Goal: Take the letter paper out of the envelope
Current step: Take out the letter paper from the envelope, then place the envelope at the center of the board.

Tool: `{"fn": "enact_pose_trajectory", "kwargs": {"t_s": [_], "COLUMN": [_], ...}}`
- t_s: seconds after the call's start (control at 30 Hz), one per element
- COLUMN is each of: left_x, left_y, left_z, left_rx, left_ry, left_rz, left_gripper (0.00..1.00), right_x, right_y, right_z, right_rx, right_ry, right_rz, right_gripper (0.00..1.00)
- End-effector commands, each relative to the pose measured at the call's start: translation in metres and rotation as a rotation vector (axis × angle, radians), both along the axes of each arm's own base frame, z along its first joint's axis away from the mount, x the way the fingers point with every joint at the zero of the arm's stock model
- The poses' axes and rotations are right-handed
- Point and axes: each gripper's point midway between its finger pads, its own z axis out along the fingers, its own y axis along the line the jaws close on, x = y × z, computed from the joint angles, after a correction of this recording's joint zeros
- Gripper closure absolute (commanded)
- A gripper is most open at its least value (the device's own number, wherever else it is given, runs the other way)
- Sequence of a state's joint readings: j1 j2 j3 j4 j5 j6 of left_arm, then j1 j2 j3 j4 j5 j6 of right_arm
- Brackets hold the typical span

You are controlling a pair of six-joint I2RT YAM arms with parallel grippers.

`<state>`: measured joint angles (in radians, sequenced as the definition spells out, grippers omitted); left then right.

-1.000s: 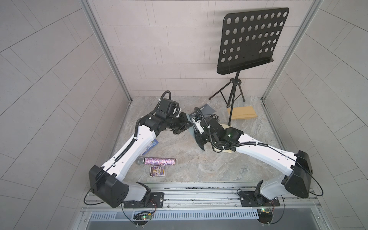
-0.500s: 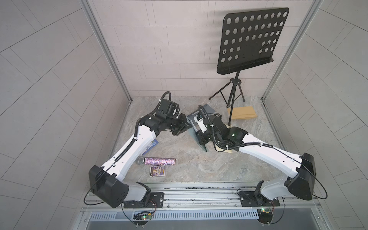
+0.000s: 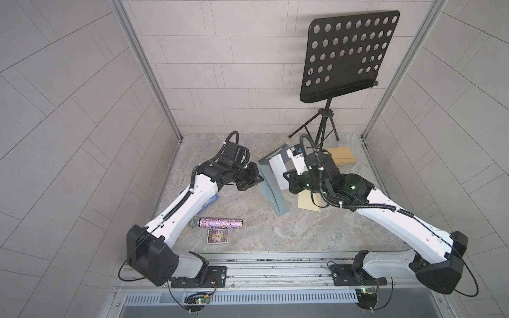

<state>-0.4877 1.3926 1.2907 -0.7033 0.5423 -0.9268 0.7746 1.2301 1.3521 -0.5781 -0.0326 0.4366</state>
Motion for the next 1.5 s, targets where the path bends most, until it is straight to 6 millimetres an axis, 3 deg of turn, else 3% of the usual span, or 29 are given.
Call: {"fn": "enact_pose_trajectory", "kwargs": {"t_s": [0.0, 0.17, 0.27, 0.4, 0.5, 0.67, 0.87, 1.47], "left_x": [-0.008, -0.02, -0.024, -0.022, -0.025, -0.028, -0.019, 0.007], "left_y": [-0.002, -0.007, -0.006, -0.015, -0.002, 0.041, 0.045, 0.058], "left_z": [-0.025, -0.057, -0.079, -0.086, -0.102, -0.137, -0.166, -0.186], "left_rx": [0.048, 0.118, 0.143, 0.107, 0.22, 0.489, 0.509, 0.513], "left_ry": [0.007, 0.002, 0.005, -0.019, -0.016, -0.015, -0.018, 0.01], "left_rz": [-0.058, -0.175, -0.221, -0.269, -0.334, -0.432, -0.434, -0.48], "left_gripper": [1.0, 1.0, 1.0, 1.0, 1.0, 1.0, 1.0, 0.99], "right_x": [0.005, 0.009, 0.007, 0.005, 0.004, 0.002, 0.002, 0.002], "right_y": [-0.034, -0.058, -0.061, -0.06, -0.058, -0.053, -0.046, -0.044], "right_z": [0.008, -0.001, -0.008, -0.017, -0.024, -0.032, -0.041, -0.049], "right_rx": [0.03, 0.097, 0.107, 0.108, 0.108, 0.111, 0.116, 0.117], "right_ry": [-0.002, 0.065, 0.083, 0.109, 0.13, 0.16, 0.19, 0.214], "right_rz": [-0.118, -0.181, -0.187, -0.184, -0.179, -0.155, -0.135, -0.132], "right_gripper": [1.0, 1.0, 1.0, 1.0, 1.0, 1.0, 1.0, 1.0]}}
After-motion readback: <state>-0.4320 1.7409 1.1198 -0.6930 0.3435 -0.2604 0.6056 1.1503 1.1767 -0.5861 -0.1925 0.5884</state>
